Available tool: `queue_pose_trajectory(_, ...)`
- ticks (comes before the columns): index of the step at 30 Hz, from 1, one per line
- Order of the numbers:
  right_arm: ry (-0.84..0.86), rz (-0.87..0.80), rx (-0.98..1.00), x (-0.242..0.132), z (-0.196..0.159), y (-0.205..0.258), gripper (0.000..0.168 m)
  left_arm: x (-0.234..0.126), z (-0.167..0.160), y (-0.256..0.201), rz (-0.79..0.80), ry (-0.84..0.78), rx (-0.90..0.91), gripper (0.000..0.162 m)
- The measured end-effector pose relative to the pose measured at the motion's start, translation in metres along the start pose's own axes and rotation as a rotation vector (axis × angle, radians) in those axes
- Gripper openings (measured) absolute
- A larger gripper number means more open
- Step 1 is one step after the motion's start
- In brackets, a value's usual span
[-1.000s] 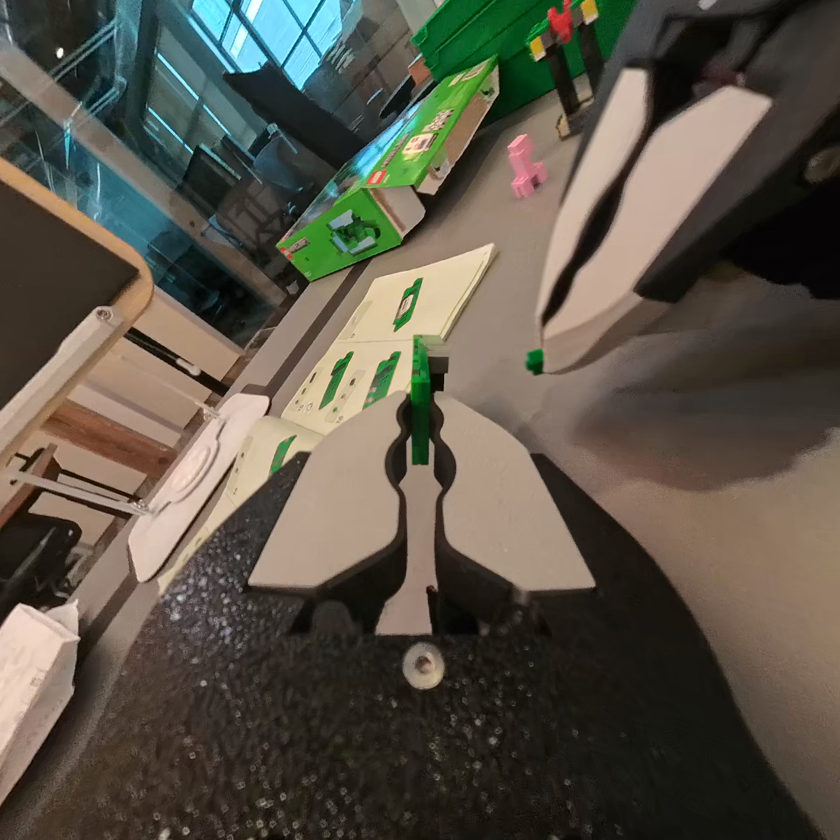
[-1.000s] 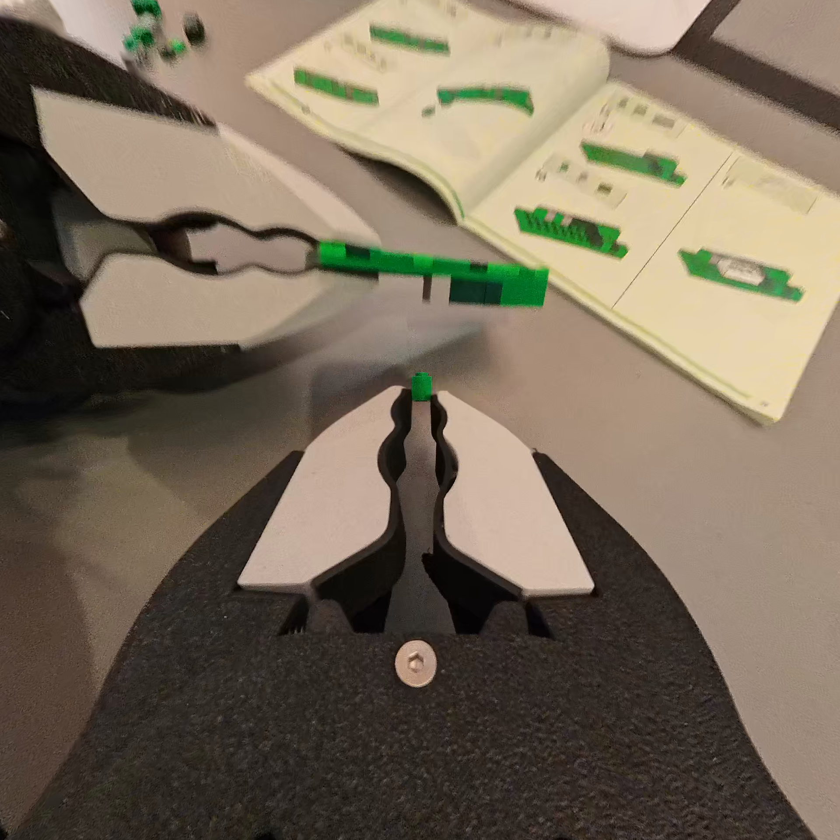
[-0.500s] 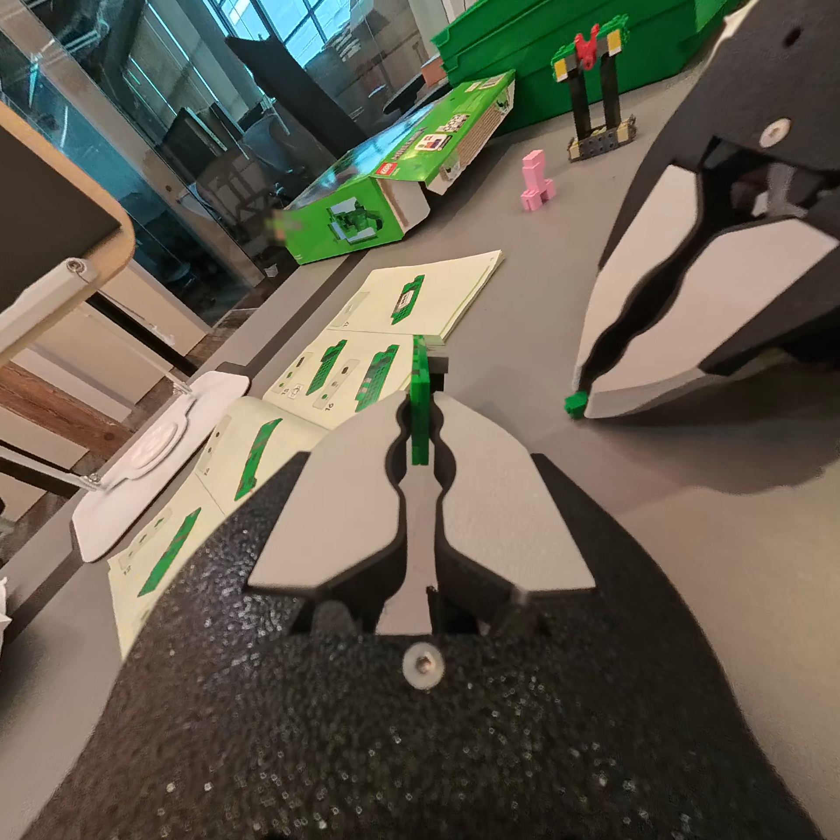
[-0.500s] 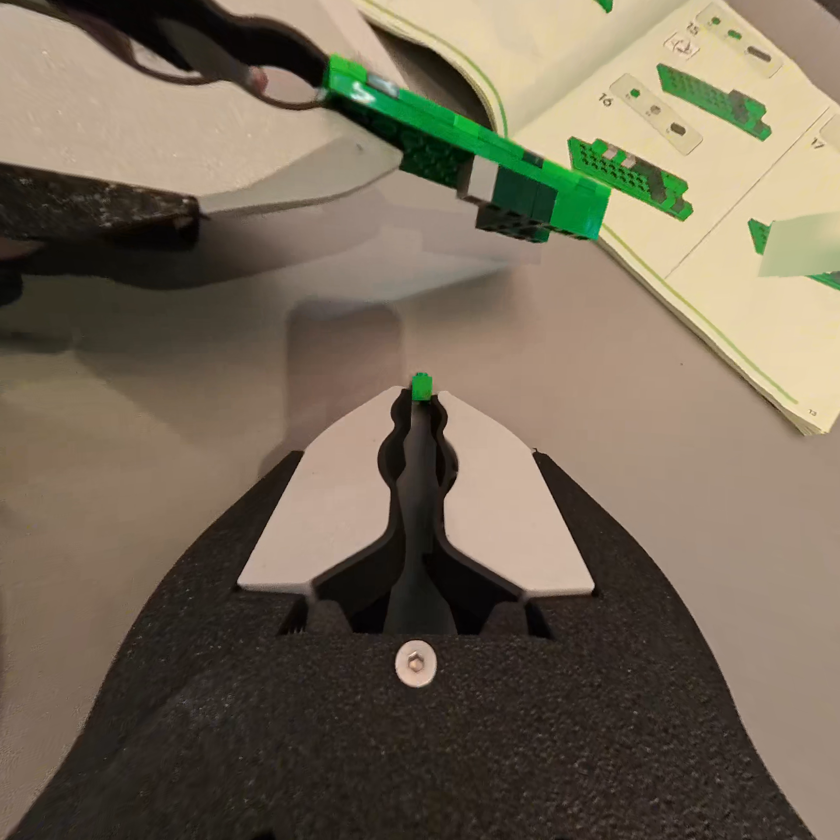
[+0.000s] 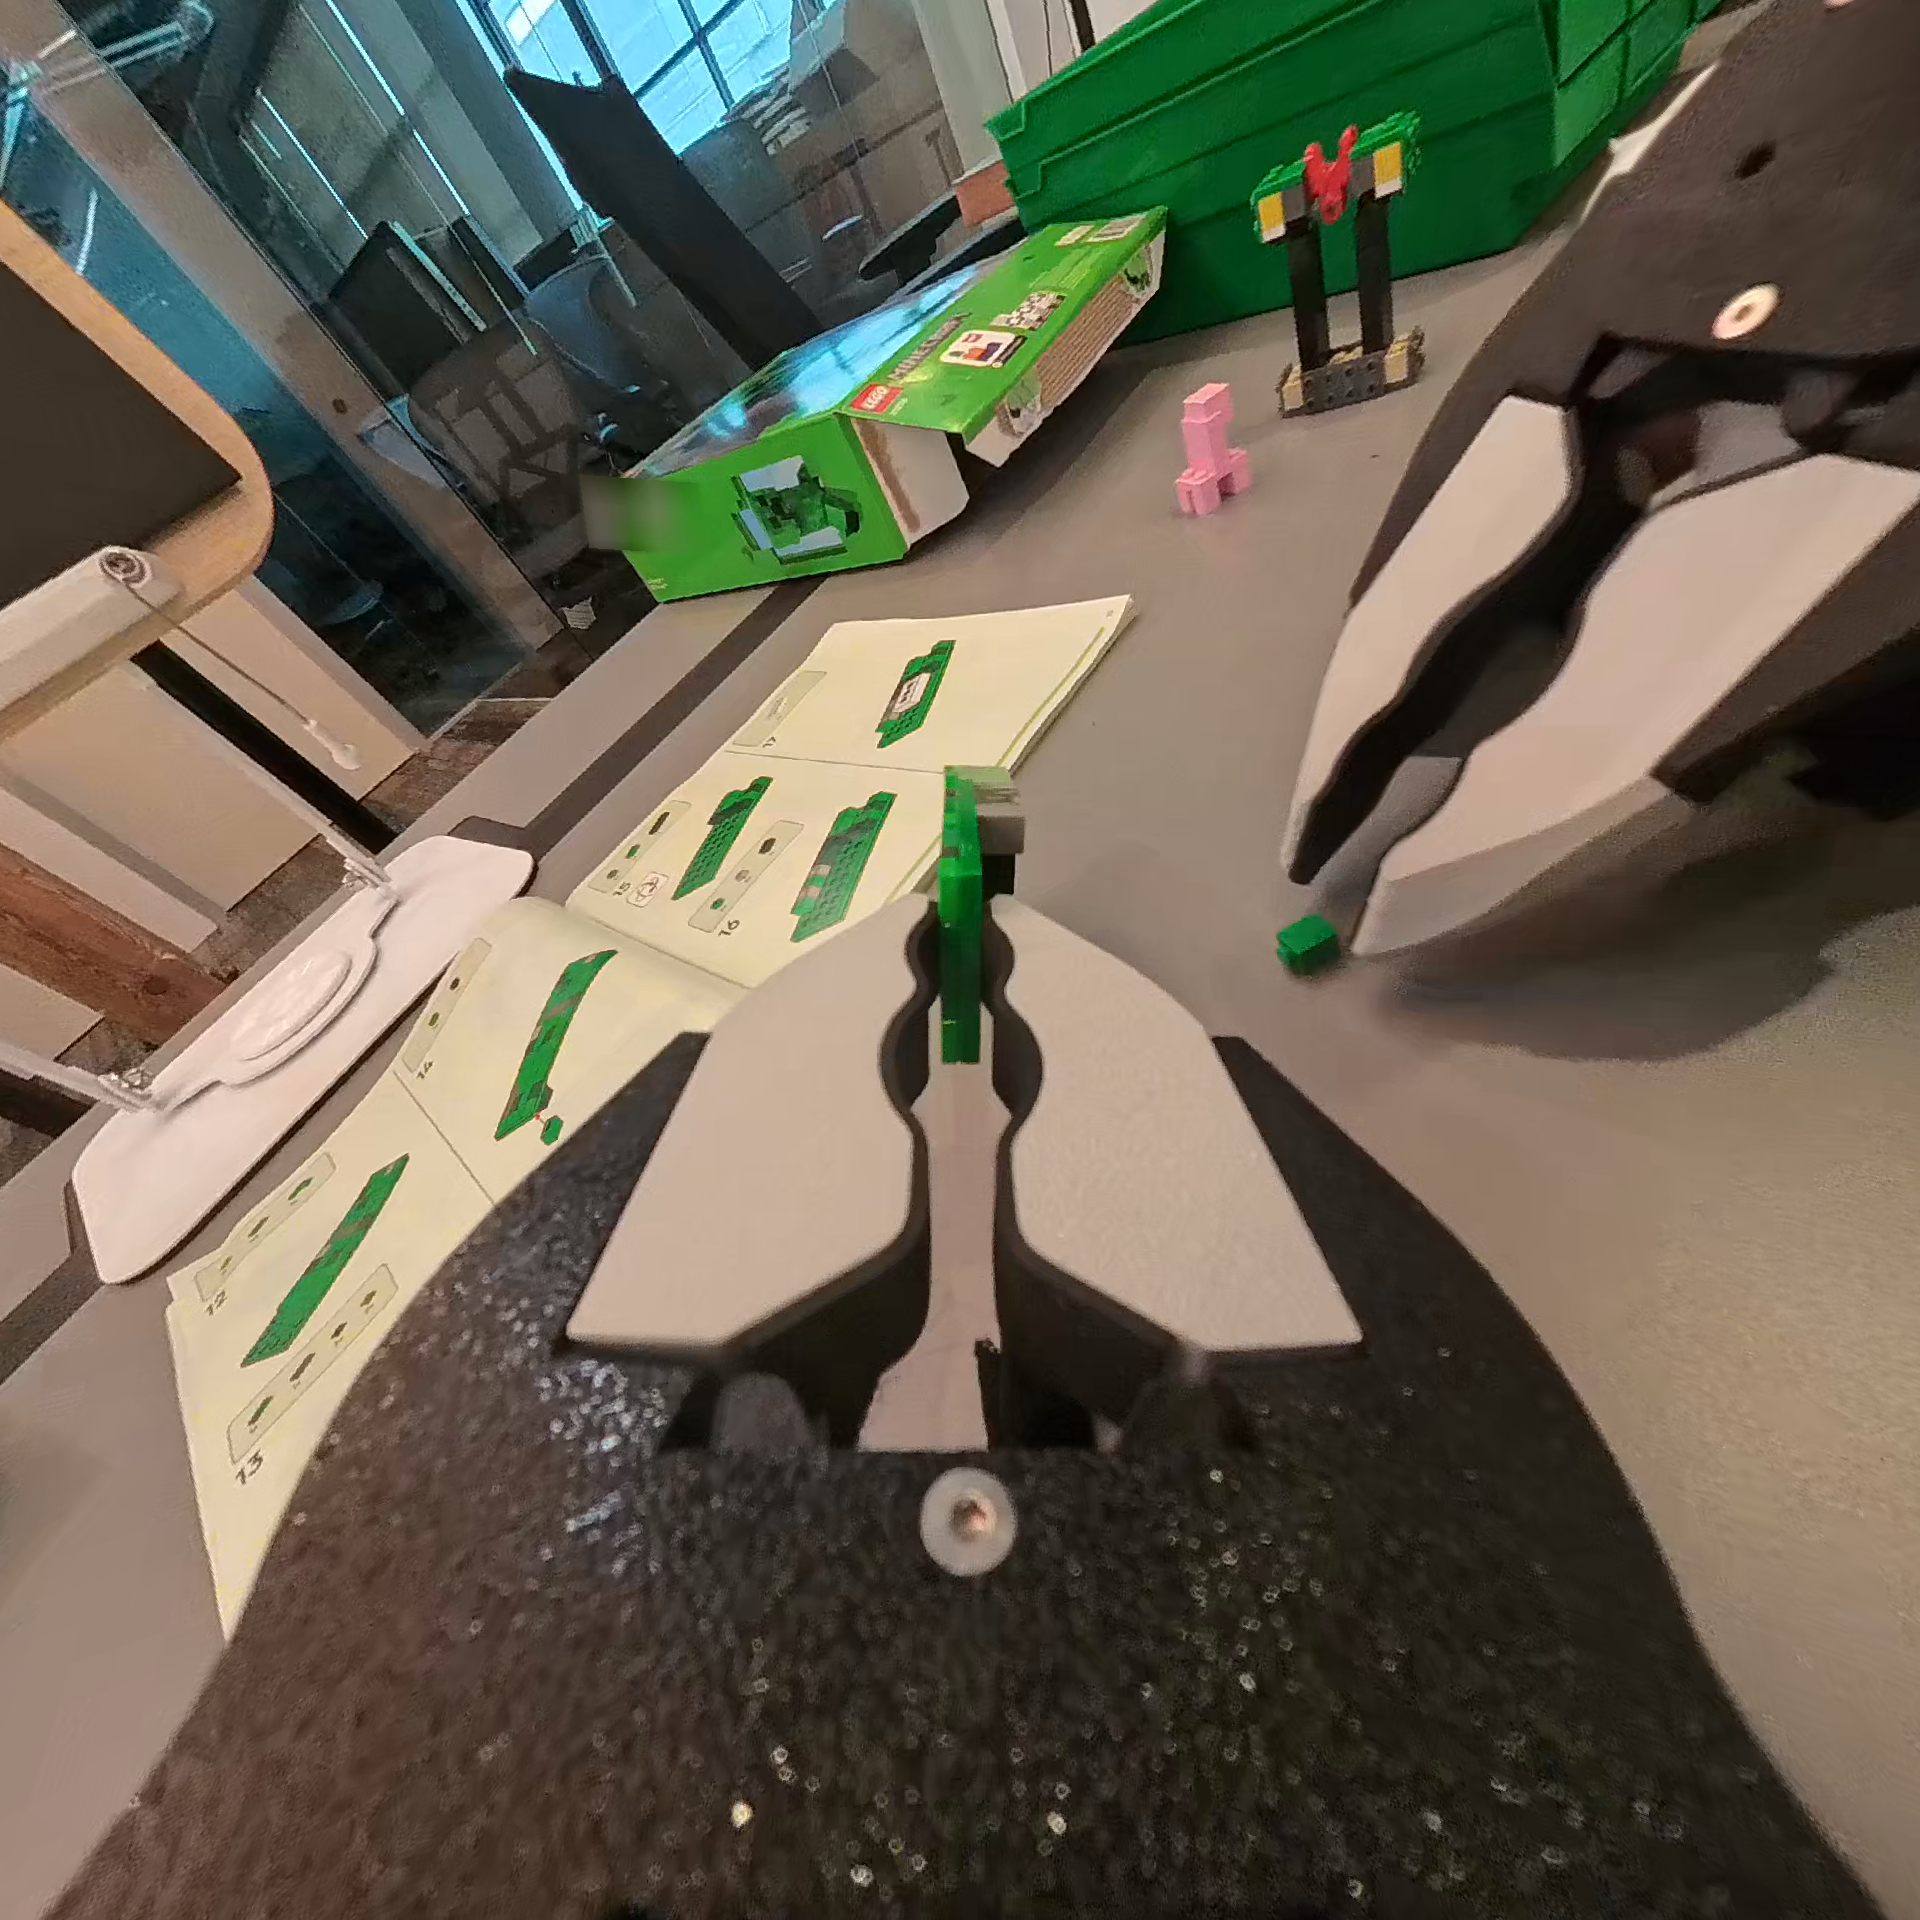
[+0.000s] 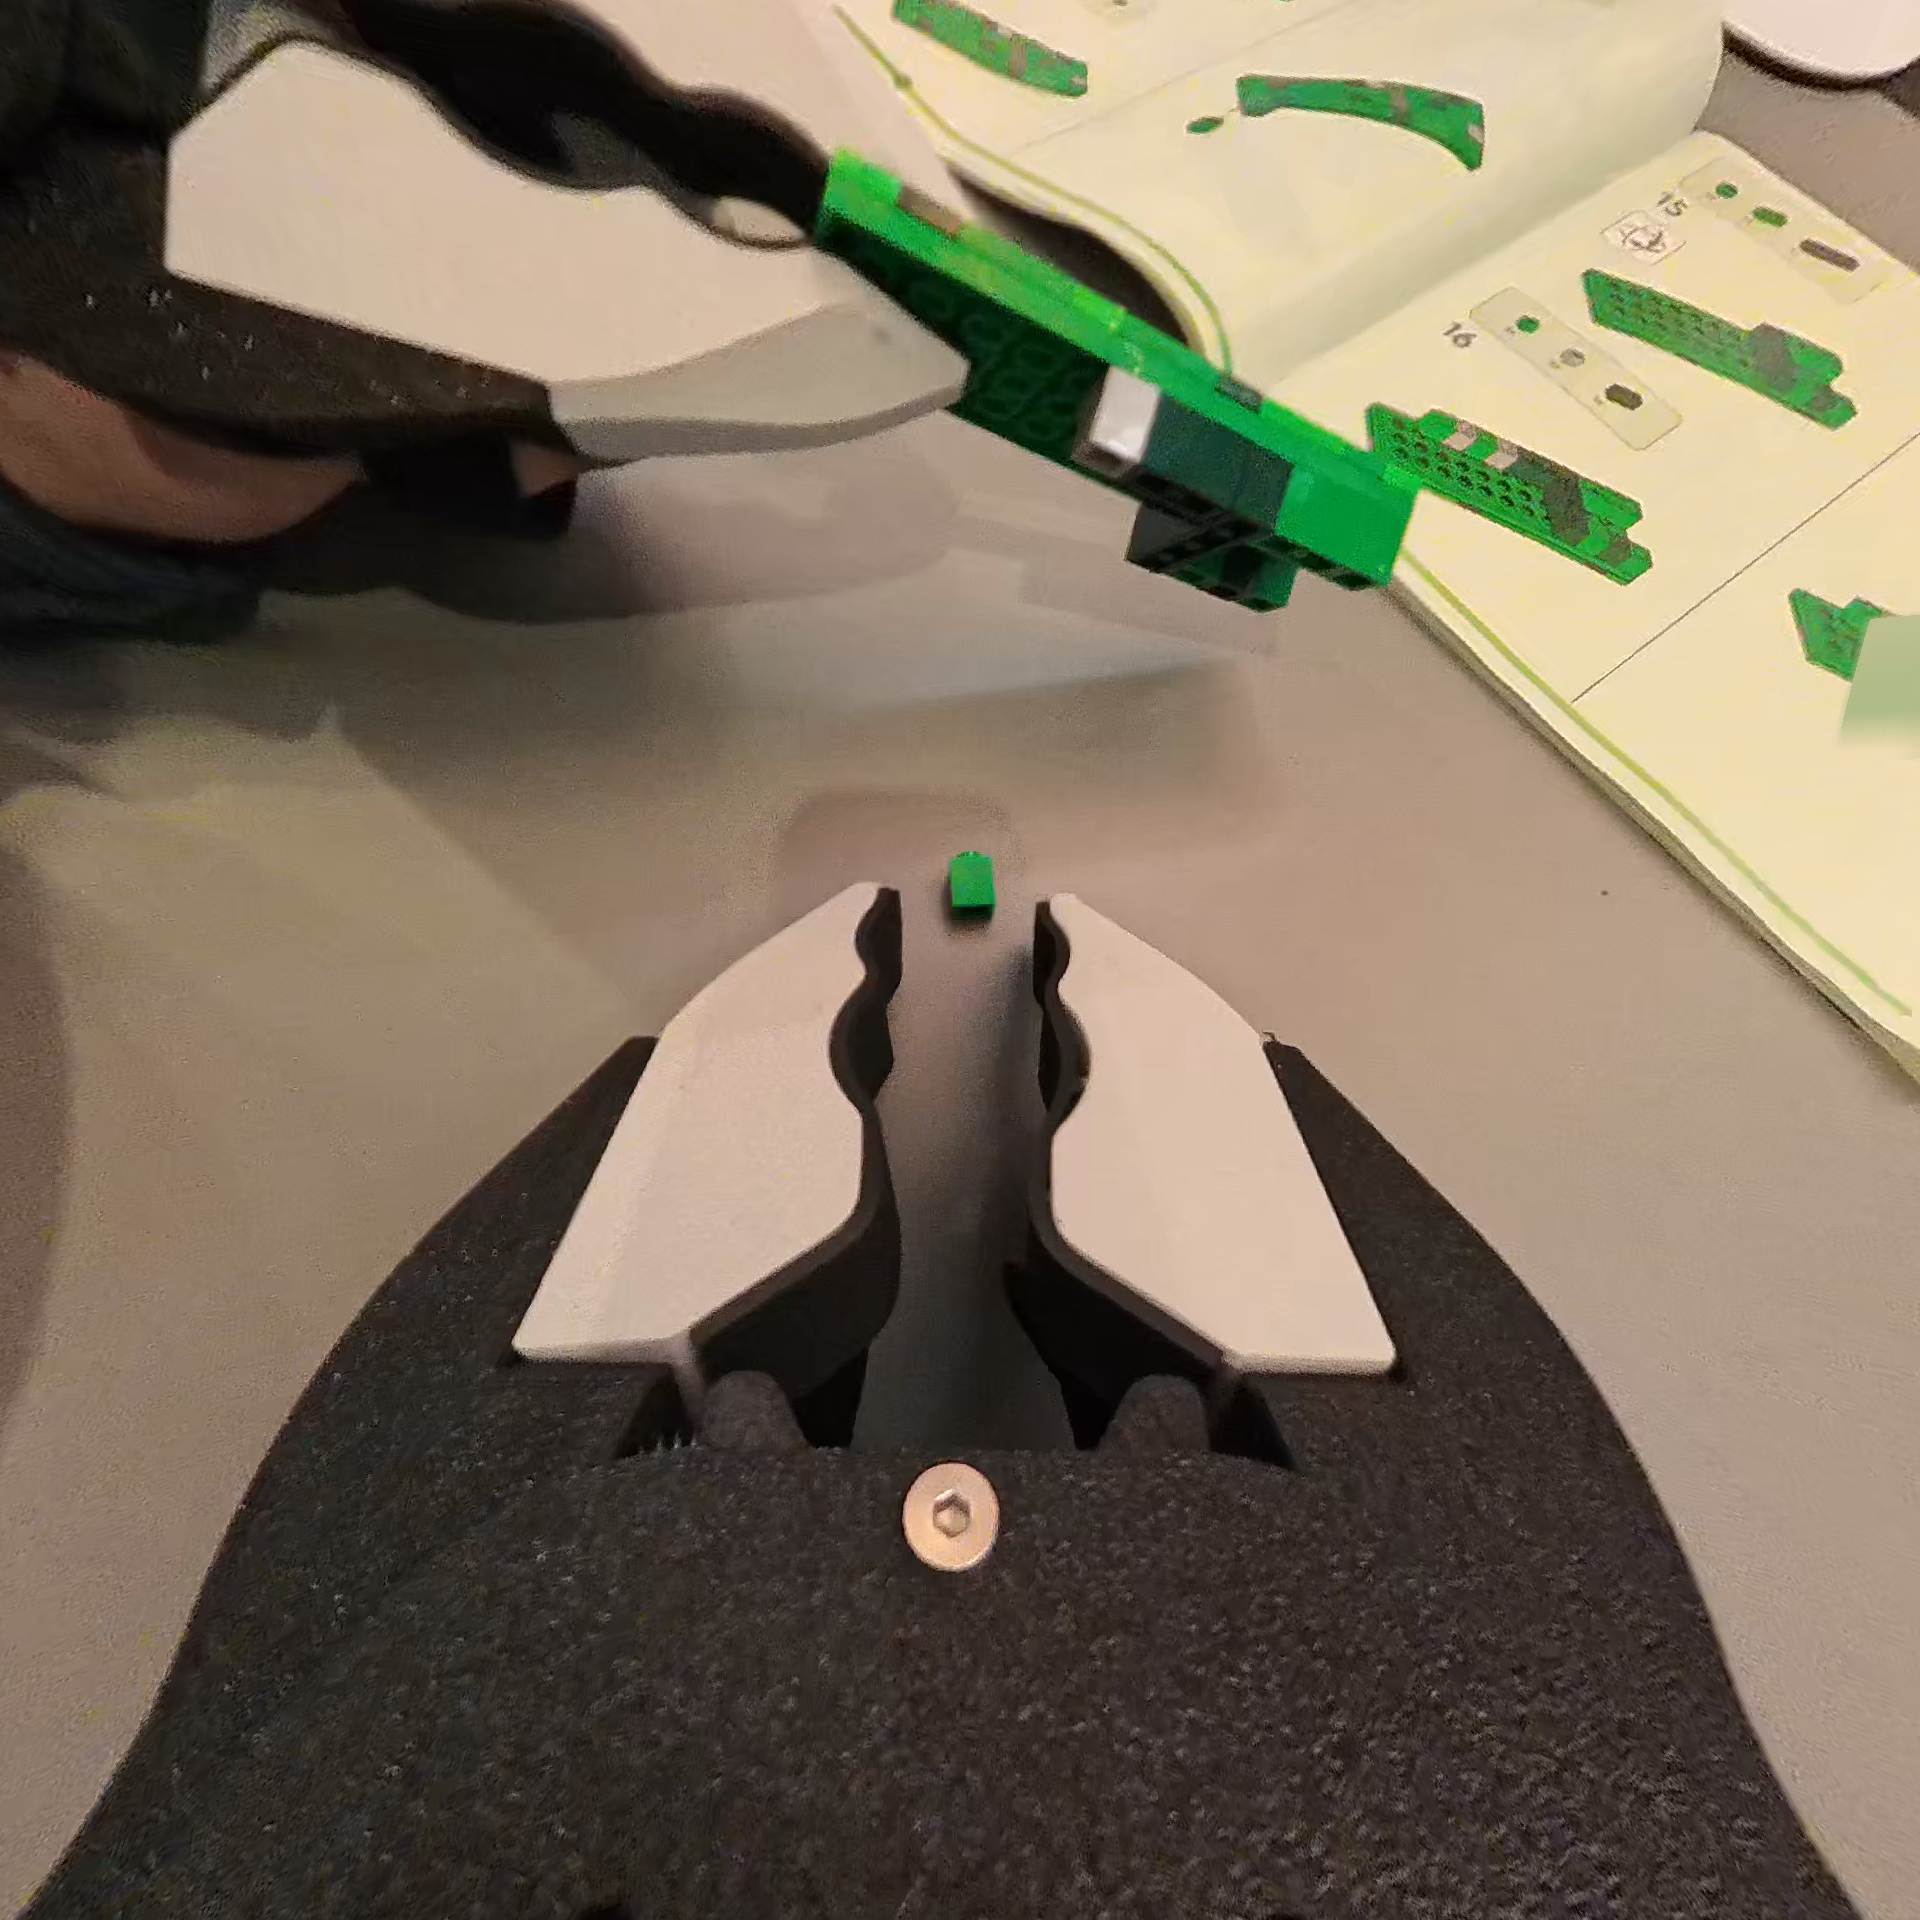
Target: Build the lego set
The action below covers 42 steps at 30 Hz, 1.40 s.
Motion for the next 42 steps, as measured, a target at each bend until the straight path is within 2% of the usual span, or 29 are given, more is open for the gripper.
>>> queue_pose_trajectory(6,0.039,0.071,-0.003,0.006,0.003,-0.002,0.008,-0.001,0.001,0.001,-0.004,-0.014,-0.017,0.005)
queue_pose_trajectory(10,0.068,0.073,-0.058,-0.003,0.011,-0.007,0.008,-0.003,0.001,0.002,-0.008,-0.02,-0.036,0.005)
queue_pose_trajectory(15,-0.057,-0.044,-0.187,-0.025,0.044,-0.012,0.007,-0.005,0.004,0.002,-0.013,-0.031,-0.073,0.005)
queue_pose_trajectory(18,-0.138,-0.165,-0.364,-0.029,0.064,0.001,0.007,-0.006,0.005,0.002,-0.016,-0.04,-0.098,0.005)
queue_pose_trajectory(21,-0.089,-0.291,-0.604,-0.024,0.07,0.013,0.007,-0.007,0.006,0.002,-0.028,-0.043,-0.121,0.005)
queue_pose_trajectory(25,0.01,-0.402,-0.78,-0.015,0.069,0.017,0.007,-0.007,0.006,0.002,-0.055,-0.039,-0.168,0.005)
queue_pose_trajectory(32,0.091,-0.628,-0.992,-0.004,0.073,0.018,0.008,-0.006,0.004,0.006,-0.061,-0.017,-0.318,0.006)
queue_pose_trajectory(37,0.111,-0.637,-1.065,0.007,0.073,0.026,0.008,-0.007,0.004,0.01,-0.07,-0.029,-0.439,0.005)
queue_pose_trajectory(42,0.14,-0.727,-1.136,0.011,0.077,0.026,0.007,-0.007,0.003,0.015,-0.08,-0.056,-0.557,0.005)
Point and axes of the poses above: each gripper's, where its closed fingertips meet, x out along the fingers, z out of its top, y = z × x across the jaws, the point moved 6 cm from there along -x, back along the fingers, and after that the axes turned 1 degree about x, right-handed, at the moved point
